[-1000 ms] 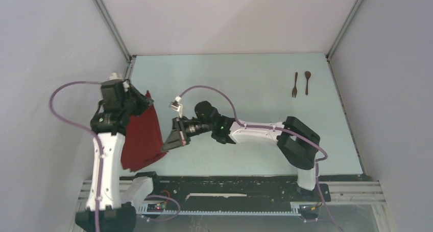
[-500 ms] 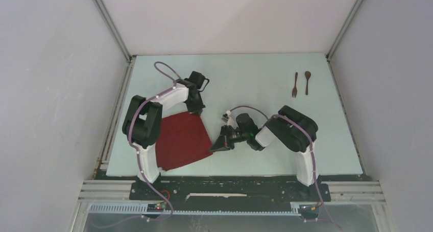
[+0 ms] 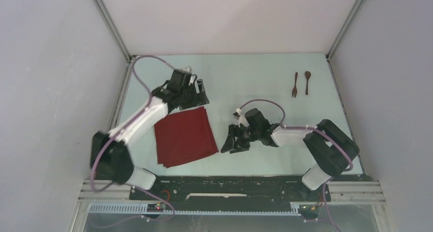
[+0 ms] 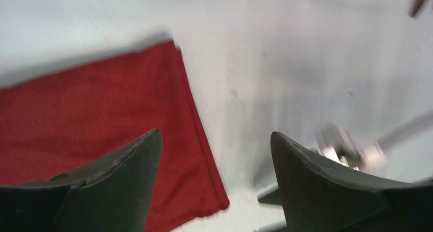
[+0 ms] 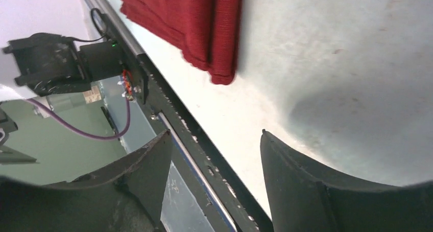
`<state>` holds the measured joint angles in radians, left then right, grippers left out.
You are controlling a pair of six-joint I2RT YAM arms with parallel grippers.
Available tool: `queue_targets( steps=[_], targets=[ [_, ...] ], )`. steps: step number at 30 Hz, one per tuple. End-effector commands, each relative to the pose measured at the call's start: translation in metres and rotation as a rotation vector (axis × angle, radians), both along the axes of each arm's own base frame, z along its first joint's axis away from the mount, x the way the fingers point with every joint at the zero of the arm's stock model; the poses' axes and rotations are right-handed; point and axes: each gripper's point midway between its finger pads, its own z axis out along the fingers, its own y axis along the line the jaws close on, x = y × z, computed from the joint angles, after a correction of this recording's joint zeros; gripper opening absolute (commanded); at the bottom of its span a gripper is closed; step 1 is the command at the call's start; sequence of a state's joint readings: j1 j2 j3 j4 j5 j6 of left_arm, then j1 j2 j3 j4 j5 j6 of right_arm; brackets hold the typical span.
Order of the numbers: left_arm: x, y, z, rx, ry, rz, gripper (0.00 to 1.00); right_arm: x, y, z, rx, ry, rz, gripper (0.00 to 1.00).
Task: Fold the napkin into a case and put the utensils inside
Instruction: Turn over the upper triangle folded napkin at the center of the board, then smooth out the lower triangle-folded napkin at the center of the board.
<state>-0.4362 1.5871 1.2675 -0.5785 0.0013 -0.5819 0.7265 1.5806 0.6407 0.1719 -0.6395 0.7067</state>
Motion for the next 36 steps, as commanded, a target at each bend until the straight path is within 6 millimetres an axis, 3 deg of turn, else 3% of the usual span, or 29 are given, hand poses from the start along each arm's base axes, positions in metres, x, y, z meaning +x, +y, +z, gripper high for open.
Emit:
queue_targets(
  steps=[1,4,8,9,11,18,22,26,33,36],
  targets=[
    [-0.08,-0.013,-0.01,-0.052,0.038,-0.128,0.8,0.0,-0.002,-0.014,-0.03,0.07,0.031,0.68],
    [-0.123,-0.033,-0.034,-0.072,0.093,-0.161,0.62,0.009,0.015,-0.011,0.035,0.088,0.045,0.59],
    [-0.152,-0.047,-0.06,-0.009,0.167,-0.188,0.58,0.014,0.025,-0.019,0.065,0.121,0.058,0.5],
    [-0.157,-0.049,-0.065,0.004,0.191,-0.195,0.52,0.015,0.025,-0.021,0.071,0.129,0.06,0.48],
    [-0.162,-0.047,-0.073,0.064,0.203,-0.182,0.47,0.015,0.027,-0.025,0.075,0.137,0.062,0.42],
    [-0.168,-0.055,-0.087,0.093,0.238,-0.188,0.47,0.02,0.031,-0.035,0.062,0.145,0.07,0.42],
    [-0.171,-0.059,-0.099,0.104,0.28,-0.193,0.38,0.022,0.032,-0.038,0.06,0.142,0.071,0.39],
    [-0.172,-0.055,-0.1,0.115,0.281,-0.183,0.36,0.022,0.03,-0.042,0.05,0.148,0.073,0.36],
    [-0.173,-0.054,-0.107,0.132,0.295,-0.184,0.31,0.021,0.032,-0.044,0.061,0.142,0.085,0.26],
    [-0.171,-0.056,-0.106,0.13,0.29,-0.188,0.21,0.021,0.033,-0.045,0.065,0.145,0.086,0.18]
  ],
)
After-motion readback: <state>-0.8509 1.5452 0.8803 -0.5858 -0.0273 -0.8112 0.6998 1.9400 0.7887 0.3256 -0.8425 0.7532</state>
